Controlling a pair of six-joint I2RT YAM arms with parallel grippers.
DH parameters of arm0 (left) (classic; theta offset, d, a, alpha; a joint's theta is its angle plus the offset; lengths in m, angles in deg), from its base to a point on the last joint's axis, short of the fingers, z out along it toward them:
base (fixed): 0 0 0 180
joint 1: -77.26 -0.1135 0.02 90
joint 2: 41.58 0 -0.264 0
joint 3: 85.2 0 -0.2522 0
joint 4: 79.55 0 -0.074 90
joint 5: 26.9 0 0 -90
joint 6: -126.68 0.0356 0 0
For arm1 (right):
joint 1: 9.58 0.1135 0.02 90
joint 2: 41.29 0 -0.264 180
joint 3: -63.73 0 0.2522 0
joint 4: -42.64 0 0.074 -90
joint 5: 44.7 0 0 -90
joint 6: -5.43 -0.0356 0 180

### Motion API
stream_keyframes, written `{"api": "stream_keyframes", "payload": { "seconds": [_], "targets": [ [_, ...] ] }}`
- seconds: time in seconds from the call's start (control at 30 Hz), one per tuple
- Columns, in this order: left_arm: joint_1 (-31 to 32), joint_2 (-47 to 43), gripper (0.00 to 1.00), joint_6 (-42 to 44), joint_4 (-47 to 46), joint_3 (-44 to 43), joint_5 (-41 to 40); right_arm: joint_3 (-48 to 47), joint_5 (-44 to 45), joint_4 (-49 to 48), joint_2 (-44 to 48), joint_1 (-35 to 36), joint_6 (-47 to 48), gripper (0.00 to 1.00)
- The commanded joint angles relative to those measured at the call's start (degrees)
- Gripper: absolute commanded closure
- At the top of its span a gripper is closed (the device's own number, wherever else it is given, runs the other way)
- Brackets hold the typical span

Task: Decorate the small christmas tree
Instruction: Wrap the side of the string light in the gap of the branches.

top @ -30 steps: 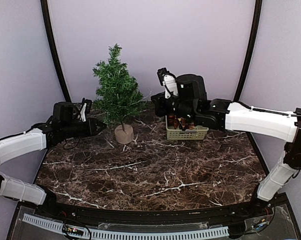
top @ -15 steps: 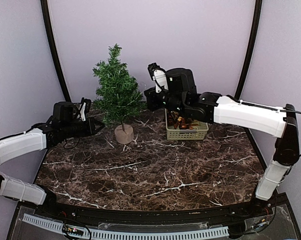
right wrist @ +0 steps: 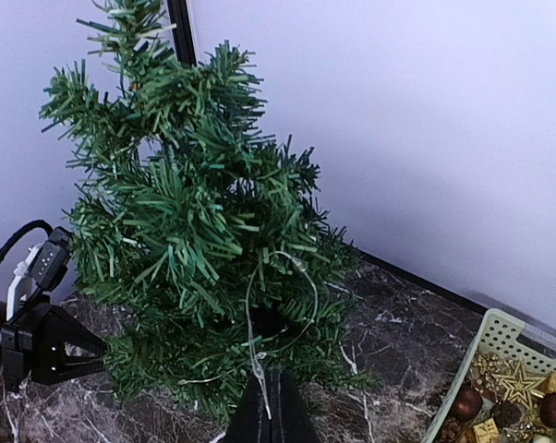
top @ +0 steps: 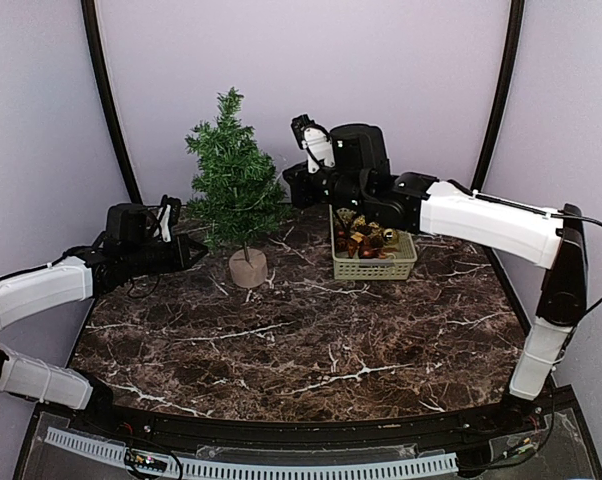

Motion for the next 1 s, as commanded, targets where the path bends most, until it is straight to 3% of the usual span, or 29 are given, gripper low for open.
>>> {"api": "stream_keyframes", "payload": {
  "seconds": [0.0, 0.37, 0.67, 0.97],
  "targets": [
    [0.0, -0.1, 1.00, 1.0, 0.0, 0.3, -1.1, -3.7, -2.6, -1.9, -1.9, -1.4, 0.0, 1.00],
    [-1.3, -0.5, 1.00, 1.8, 1.0, 0.0, -1.8, -11.9, -6.3, 2.9, -10.4, -6.1, -3.2, 1.00],
    [-7.1, 2.0, 1.00, 5.1, 0.0, -3.2, 2.8, -5.8, -12.9, 4.0, -11.0, -6.9, -4.5, 1.00],
    [-12.9, 12.7, 1.00, 8.8, -2.7, -11.8, 9.5, 6.5, -17.7, -1.1, -4.1, -3.7, -8.0, 1.00]
  ]
}}
